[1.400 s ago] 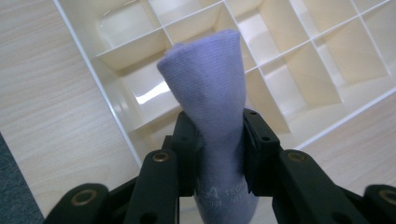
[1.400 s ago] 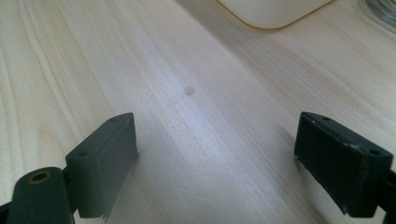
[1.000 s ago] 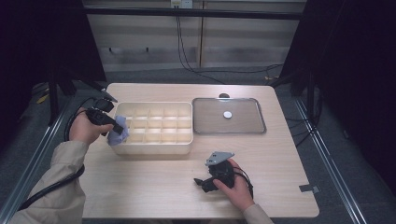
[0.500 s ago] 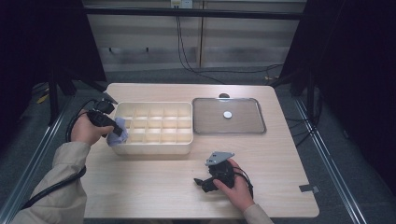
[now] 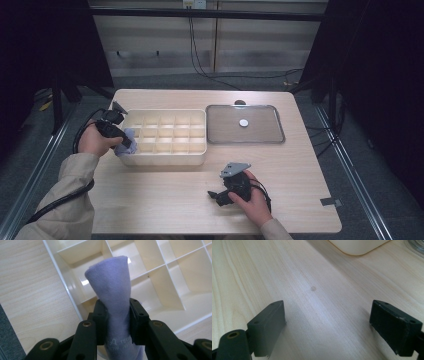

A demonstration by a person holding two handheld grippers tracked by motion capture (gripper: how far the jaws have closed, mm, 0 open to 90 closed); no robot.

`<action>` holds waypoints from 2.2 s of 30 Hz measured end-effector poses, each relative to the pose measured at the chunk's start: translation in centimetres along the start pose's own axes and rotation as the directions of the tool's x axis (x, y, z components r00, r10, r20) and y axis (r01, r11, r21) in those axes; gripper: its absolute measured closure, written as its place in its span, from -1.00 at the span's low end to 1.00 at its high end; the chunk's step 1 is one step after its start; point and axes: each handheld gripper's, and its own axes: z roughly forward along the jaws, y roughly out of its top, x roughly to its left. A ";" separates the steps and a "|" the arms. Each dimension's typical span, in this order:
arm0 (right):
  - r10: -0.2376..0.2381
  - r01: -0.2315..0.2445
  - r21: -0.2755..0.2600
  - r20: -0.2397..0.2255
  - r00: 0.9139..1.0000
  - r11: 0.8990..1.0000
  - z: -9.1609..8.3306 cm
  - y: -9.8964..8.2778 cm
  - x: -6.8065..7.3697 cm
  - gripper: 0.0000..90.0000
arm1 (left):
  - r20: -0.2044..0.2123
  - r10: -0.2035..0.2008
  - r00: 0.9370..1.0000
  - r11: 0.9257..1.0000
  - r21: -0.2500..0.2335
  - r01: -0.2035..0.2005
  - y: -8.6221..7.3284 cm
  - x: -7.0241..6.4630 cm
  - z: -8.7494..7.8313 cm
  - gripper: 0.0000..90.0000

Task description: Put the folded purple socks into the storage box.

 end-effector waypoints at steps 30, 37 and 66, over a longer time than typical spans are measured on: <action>0.002 -0.002 0.003 -0.002 1.000 1.000 0.0 0.0 0.0 -0.73 | -0.034 0.013 0.999 0.999 0.043 -0.012 -0.2 -0.5 1.6 0.63; 0.003 -0.003 0.003 -0.002 1.000 1.000 0.0 0.0 0.0 -0.73 | -0.045 0.011 0.999 0.999 0.042 -0.009 -0.2 -0.7 1.7 0.63; 0.000 0.000 0.004 -0.003 1.000 1.000 0.0 0.0 0.0 -0.73 | -0.059 -0.023 0.998 0.999 0.039 0.025 -0.2 -0.9 1.5 0.51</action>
